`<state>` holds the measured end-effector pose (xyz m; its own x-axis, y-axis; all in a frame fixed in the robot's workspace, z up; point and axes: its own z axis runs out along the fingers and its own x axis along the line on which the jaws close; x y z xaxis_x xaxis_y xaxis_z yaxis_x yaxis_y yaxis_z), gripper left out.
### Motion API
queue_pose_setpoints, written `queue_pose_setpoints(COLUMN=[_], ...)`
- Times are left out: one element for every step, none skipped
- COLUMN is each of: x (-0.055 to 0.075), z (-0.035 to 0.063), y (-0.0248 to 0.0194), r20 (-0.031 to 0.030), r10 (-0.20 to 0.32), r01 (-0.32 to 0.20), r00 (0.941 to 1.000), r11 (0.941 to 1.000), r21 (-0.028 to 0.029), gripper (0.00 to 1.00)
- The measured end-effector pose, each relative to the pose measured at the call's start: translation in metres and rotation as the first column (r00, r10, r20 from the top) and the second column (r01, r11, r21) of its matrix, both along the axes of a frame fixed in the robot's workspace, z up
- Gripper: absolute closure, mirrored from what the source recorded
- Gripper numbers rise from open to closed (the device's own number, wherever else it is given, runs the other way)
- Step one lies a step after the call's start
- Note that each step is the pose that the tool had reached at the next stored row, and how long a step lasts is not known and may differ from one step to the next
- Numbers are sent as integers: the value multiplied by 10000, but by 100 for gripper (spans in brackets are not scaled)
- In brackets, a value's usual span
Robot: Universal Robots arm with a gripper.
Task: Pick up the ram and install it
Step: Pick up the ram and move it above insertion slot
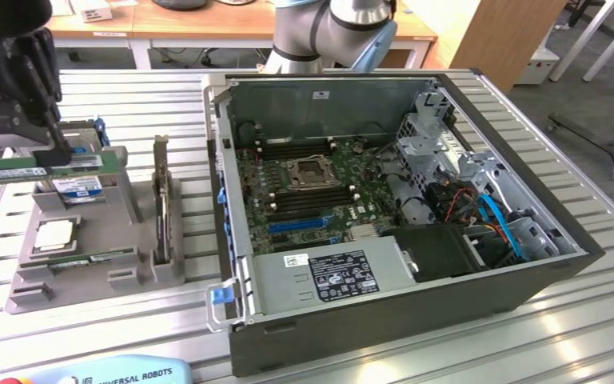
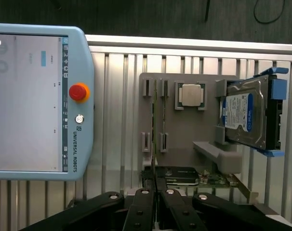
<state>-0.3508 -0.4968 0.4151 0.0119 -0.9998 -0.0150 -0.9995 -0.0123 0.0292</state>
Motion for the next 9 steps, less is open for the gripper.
queue_pose_setpoints(x=[28,55,82,110,139,170,198,226,254], z=[0,0,0,0,0,0,0,0,1], y=[0,0,1,1,0,1,0,0,0], r20=[0,0,-1,-1,-1,0,-1,-1,-1], r10=[1,-1,-2,-1,-1,-1,0,-1,0], r01=[-1,1,2,1,1,1,0,1,0], r00=[10000,10000,10000,10000,10000,10000,10000,10000,10000], r11=[10000,10000,10000,10000,10000,10000,10000,10000,10000], r21=[0,0,0,0,0,0,-1,-1,-1], gripper=[89,89,89,89,89,89,89,89,89])
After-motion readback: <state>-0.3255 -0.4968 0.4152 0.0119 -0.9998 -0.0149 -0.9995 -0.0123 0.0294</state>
